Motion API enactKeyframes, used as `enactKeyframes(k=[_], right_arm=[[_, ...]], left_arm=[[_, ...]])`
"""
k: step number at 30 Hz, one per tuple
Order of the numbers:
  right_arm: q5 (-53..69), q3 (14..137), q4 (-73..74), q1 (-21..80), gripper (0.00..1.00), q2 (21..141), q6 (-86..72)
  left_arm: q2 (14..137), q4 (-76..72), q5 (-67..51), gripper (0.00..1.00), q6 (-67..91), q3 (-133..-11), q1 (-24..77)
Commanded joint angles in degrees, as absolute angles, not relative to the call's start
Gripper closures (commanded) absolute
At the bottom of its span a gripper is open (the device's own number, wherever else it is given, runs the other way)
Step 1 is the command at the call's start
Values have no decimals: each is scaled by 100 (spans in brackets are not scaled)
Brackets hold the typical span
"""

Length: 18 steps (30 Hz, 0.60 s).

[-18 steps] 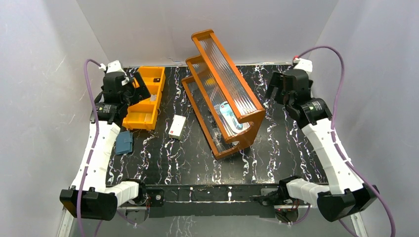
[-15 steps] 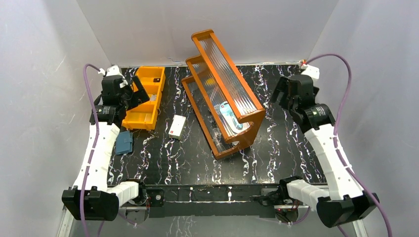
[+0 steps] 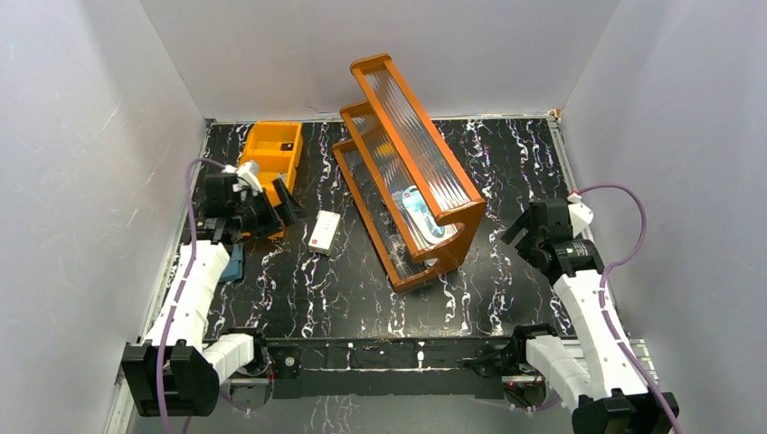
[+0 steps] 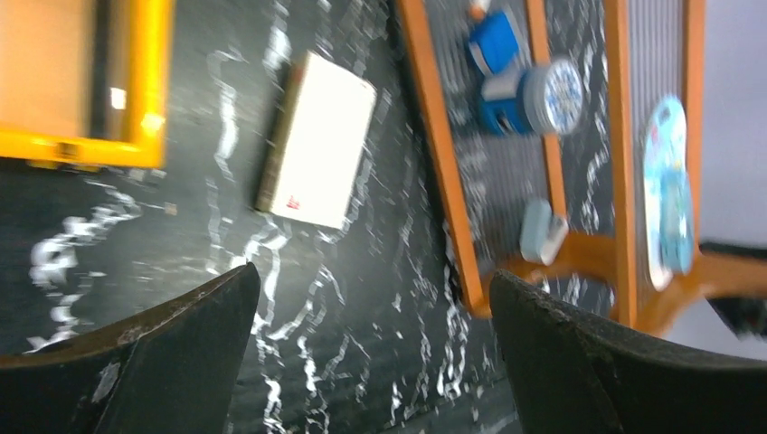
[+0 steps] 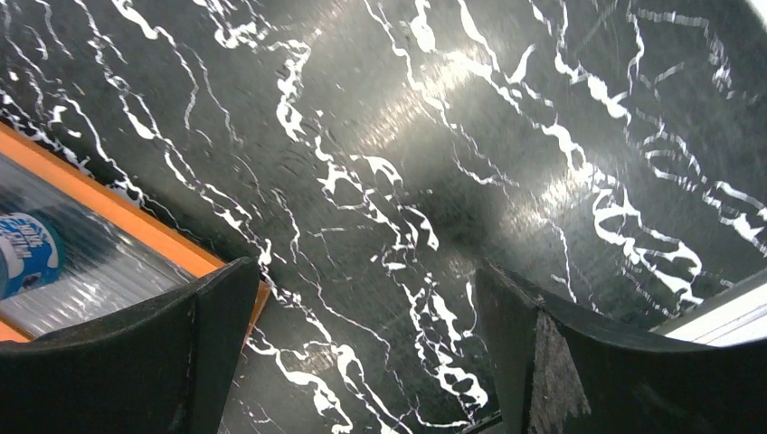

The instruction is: Take the credit cards out of the card holder

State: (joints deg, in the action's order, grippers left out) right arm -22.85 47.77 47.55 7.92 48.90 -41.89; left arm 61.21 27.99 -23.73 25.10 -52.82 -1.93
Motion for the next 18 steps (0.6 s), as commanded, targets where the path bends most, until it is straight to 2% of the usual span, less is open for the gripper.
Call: enactKeyframes(k=[1, 7, 13, 18], right_arm=[[-2213, 4464, 4936, 711, 2, 4522, -4983], [-2267, 4148, 5100, 682, 2, 4131, -5570], [-2372, 4101, 5216, 670, 2, 3871, -5919], [-2507, 4220, 5304, 669, 2, 3745, -5992]], left_arm=[[5883, 2600, -3306, 3, 2712, -4943, 611], [5954, 1730, -3487, 5, 3240, -4507, 2104], [6570, 977, -3448, 6, 3386, -4674, 3659], [7256, 1050, -2964, 13, 3298, -4992, 4282]])
